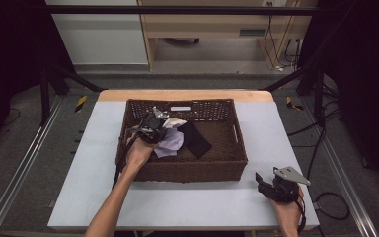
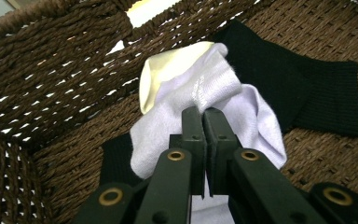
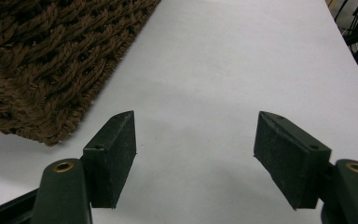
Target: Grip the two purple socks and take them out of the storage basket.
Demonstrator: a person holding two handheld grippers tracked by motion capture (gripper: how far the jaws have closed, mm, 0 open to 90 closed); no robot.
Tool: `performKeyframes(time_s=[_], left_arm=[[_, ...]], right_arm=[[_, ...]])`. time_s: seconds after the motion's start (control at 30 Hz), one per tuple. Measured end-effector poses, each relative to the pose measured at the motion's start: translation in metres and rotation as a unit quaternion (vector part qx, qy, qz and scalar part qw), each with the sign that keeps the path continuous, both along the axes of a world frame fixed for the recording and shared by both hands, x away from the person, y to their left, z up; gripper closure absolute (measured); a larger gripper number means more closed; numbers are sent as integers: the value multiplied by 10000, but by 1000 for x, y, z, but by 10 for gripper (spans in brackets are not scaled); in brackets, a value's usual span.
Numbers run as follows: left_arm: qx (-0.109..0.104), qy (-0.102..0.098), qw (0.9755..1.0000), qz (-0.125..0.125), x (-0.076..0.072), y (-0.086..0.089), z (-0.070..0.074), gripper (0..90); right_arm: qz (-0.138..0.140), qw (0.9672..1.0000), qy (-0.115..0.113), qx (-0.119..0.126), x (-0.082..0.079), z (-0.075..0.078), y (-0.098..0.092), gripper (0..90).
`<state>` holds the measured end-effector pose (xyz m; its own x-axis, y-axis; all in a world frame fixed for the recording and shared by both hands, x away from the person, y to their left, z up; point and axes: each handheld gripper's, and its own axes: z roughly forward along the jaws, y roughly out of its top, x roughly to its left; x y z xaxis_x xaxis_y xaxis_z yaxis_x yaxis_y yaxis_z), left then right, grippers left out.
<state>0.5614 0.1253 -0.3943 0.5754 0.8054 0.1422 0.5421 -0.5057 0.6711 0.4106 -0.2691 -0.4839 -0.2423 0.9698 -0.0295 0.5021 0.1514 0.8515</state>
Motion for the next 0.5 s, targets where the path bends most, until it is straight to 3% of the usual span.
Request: performKeyframes(time_s=[0.07, 0.17, 0.23, 0.37, 0.4, 0.5], left_arm=[[80, 155, 9998, -38, 2, -1, -3, 864], [212, 185, 9996, -34, 3, -4, -5, 794], [414, 177, 9989, 142, 4, -5, -6, 562], [188, 180, 9993, 252, 6, -2, -2, 407], [-25, 195, 9995, 250, 7, -1, 1, 395], [-24, 166, 9998, 107, 8, -5, 3, 377]], right_arm=[[-1, 10000, 19, 6, 0, 0, 0, 298], [6, 10000, 21, 6, 0, 0, 0, 299], [15, 10000, 18, -5, 0, 0, 0, 298], [19, 10000, 24, -5, 0, 0, 0, 297], [11, 10000, 22, -10, 0, 0, 0, 297], [-4, 10000, 48, 12, 0, 0, 0, 297]])
